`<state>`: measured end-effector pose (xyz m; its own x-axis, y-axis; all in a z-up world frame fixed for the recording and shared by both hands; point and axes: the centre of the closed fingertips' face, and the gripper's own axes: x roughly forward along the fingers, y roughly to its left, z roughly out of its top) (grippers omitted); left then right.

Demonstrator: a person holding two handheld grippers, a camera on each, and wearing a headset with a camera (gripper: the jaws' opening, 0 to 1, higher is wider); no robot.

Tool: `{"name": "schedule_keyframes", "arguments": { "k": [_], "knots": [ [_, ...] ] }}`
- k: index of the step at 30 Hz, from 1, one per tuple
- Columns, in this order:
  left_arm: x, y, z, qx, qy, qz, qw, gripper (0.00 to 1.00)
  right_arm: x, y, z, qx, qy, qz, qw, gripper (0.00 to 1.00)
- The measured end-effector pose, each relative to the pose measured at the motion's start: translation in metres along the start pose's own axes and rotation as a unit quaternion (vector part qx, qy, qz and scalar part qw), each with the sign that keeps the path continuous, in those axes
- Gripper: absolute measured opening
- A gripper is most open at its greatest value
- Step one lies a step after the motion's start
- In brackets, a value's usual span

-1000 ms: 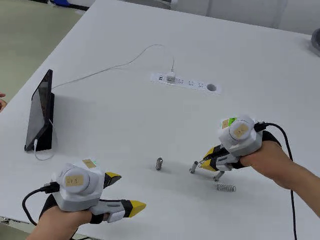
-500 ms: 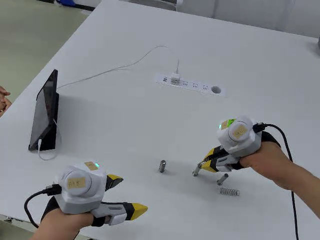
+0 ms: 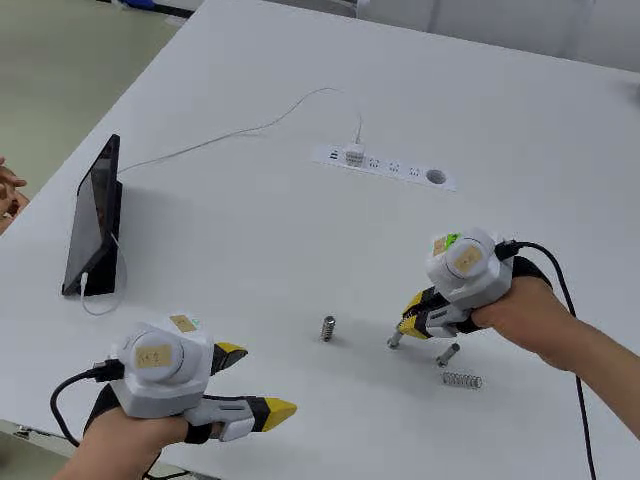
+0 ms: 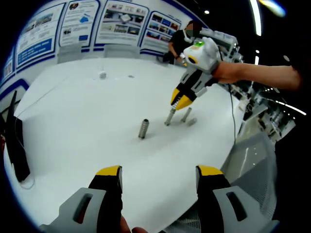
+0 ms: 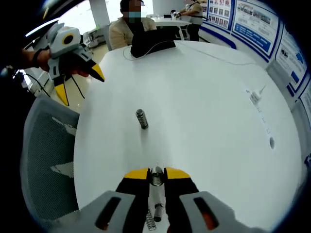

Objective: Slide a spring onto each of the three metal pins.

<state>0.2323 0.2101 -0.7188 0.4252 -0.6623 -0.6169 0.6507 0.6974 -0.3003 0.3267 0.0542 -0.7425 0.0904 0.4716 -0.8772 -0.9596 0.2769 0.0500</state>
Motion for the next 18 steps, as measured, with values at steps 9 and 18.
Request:
{"name": "schedule_keyframes", "arguments": {
  "k": [9,18],
  "knots": [
    [-0.001,0.0,0.001,0.0,-0.002,0.002,1.0,0.63,0.008,0.002,-0.001,-0.009,0.006,0.003,0.9999,0.13],
    [-0.002,0.006,0.01,0.006,-0.009,0.008,0.9999,0.63,0.019,0.002,-0.006,-0.012,0.015,0.006,0.9998,0.13]
  ]
}}
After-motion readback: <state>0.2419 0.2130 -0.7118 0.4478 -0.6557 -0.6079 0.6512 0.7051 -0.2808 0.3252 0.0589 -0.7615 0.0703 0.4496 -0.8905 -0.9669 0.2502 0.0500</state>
